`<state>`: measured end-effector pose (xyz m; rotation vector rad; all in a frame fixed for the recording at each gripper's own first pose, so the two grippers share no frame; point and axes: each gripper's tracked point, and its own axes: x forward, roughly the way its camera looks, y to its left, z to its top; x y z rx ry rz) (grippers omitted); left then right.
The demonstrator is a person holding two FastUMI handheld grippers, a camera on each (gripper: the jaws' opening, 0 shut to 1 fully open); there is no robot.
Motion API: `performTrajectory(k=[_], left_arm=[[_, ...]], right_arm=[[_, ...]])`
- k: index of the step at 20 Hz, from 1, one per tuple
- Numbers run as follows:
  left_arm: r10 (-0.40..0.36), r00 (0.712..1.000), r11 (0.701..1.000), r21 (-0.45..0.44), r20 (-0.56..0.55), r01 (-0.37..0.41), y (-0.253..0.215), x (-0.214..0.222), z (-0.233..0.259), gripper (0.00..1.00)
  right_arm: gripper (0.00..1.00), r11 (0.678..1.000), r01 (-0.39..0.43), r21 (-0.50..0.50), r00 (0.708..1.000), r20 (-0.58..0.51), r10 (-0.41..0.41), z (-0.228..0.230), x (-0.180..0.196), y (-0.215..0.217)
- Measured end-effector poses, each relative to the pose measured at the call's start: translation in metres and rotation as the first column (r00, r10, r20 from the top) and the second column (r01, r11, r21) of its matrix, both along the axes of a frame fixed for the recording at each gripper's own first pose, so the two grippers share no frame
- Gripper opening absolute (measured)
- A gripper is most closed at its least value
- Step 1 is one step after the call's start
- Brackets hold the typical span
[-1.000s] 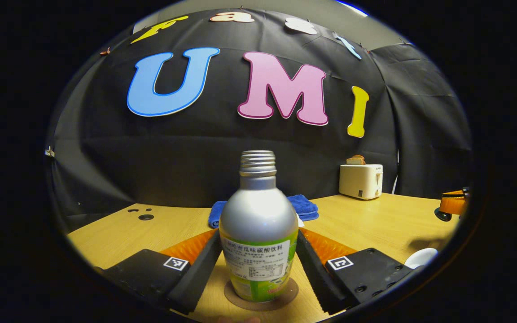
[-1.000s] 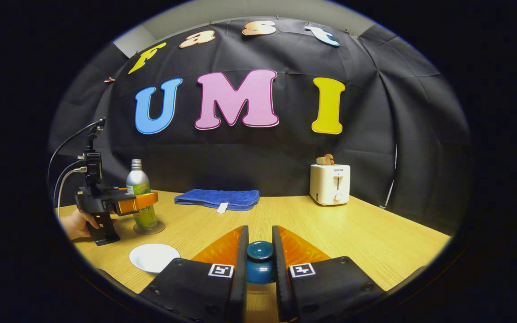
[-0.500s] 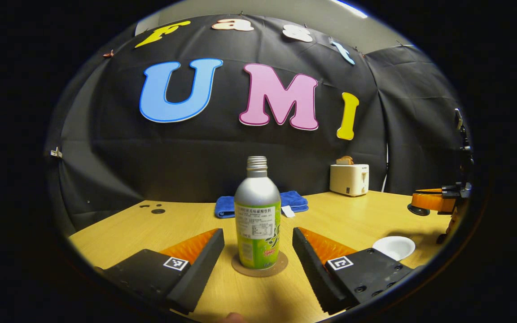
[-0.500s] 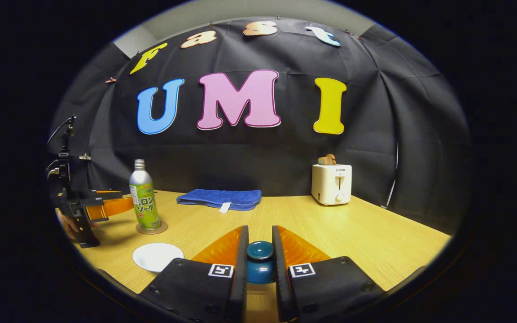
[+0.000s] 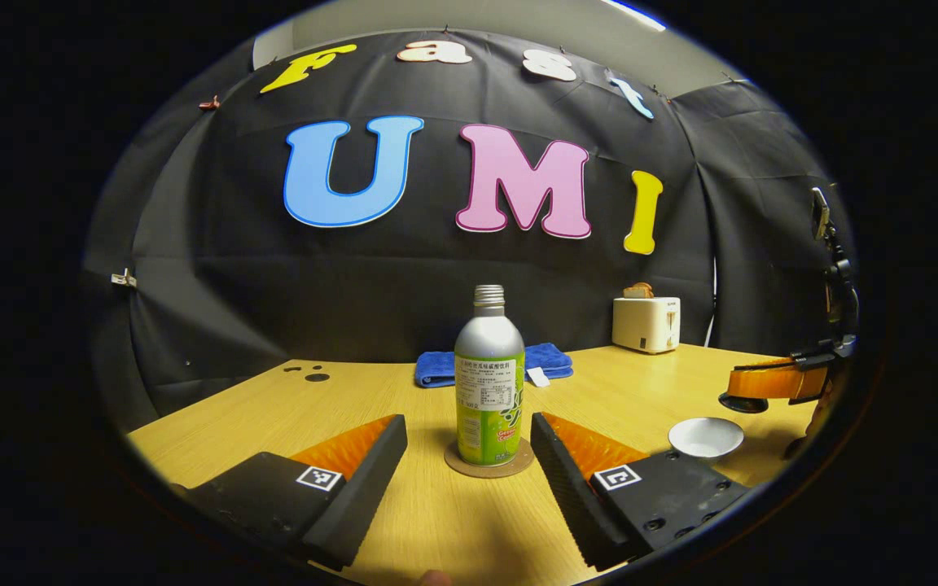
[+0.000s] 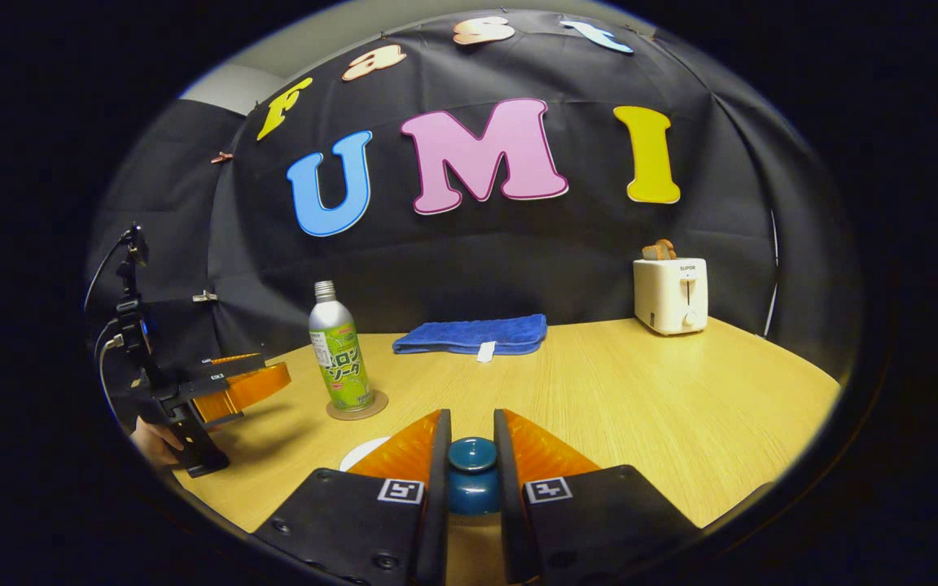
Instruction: Open the teacup lid with one hand, grasp the water bottle and pour water into the teacup with the other hand; after pouring, place the water bottle on the coaster and then close the teacup lid.
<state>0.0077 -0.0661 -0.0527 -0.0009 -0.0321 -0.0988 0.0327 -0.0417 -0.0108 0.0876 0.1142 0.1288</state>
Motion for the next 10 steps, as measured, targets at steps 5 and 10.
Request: performTrajectory(k=[5,10], left_arm=[[-0.001,1.0,1.0,0.0,0.0,0.001,0.0,0.0,0.0,0.96],[-0.02,1.0,1.0,0.001,0.001,0.02,-0.005,0.0,0.0,0.96]], right_arm=[[0.31,0.996,-0.084,-0.009,0.995,-0.046,0.083,-0.008,0.007,0.034],[0.31,0.991,-0.133,-0.03,0.989,-0.071,0.13,-0.018,0.011,0.056]])
